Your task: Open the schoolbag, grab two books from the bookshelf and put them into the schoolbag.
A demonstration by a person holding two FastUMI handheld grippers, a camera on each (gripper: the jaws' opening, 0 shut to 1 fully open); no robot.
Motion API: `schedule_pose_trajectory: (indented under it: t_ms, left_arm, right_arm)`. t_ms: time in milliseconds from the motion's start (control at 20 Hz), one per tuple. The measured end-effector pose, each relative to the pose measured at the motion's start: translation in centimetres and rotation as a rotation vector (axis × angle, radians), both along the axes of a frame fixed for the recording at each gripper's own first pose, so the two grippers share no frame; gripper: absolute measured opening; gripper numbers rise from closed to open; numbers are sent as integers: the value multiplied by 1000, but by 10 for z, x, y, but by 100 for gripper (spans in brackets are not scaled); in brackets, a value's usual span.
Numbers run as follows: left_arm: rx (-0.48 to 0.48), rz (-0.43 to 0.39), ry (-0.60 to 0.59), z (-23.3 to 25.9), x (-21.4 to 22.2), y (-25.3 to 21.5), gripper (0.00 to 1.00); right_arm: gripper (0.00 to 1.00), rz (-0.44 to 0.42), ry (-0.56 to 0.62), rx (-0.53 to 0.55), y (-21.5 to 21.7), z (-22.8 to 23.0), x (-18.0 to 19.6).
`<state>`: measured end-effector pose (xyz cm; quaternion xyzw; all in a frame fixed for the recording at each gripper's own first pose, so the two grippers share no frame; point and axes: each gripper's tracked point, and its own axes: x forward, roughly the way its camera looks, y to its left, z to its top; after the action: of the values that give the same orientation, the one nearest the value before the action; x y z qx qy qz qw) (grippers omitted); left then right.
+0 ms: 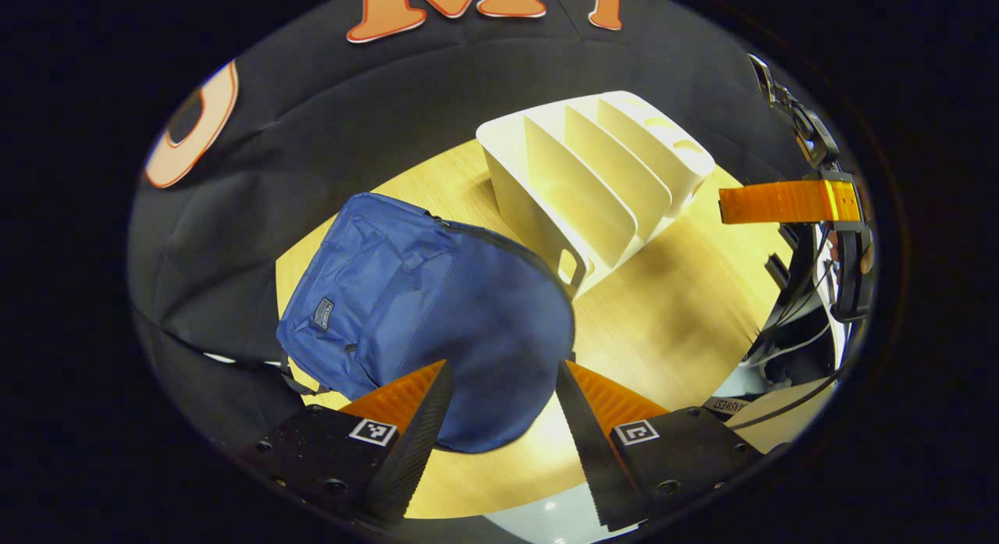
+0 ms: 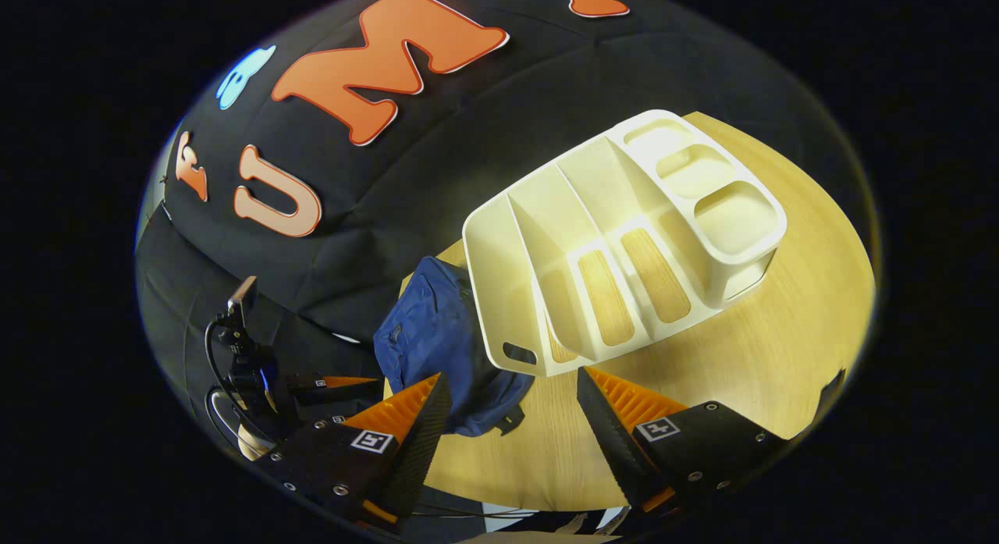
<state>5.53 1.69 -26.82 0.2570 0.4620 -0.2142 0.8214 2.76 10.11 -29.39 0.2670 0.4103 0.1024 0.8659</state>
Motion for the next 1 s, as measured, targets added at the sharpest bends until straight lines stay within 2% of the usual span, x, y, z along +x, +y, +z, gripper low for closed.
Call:
schedule_pose_trajectory:
  t_ms: [150,250,400,500,650,800,900,1000]
  left_arm:
    - [-64,78,-148,29,-8,-25,87]
    - [-143,126,-265,55,-9,-48,93]
    - [-281,179,-385,81,-20,-80,94]
    - [-351,204,-487,107,-21,-89,94]
    - [-465,212,-640,171,-32,-109,94]
    - [-560,246,-701,217,-43,-121,94]
    - [-558,273,-736,237,-46,-120,94]
    - [-544,257,-826,259,-46,-121,94]
  right_arm:
    - [97,46,-52,-33,-23,20,-5]
    - [97,66,-131,-94,-40,39,-6]
    - [96,69,-277,-201,-70,82,-11]
    - [97,39,-391,-240,-86,119,-13]
    - [96,-47,-565,-262,-104,181,-13]
    - [96,-162,-661,-335,-130,219,-13]
    - [96,-208,-698,-392,-139,232,-15]
    - [96,-201,-741,-400,-131,244,-23]
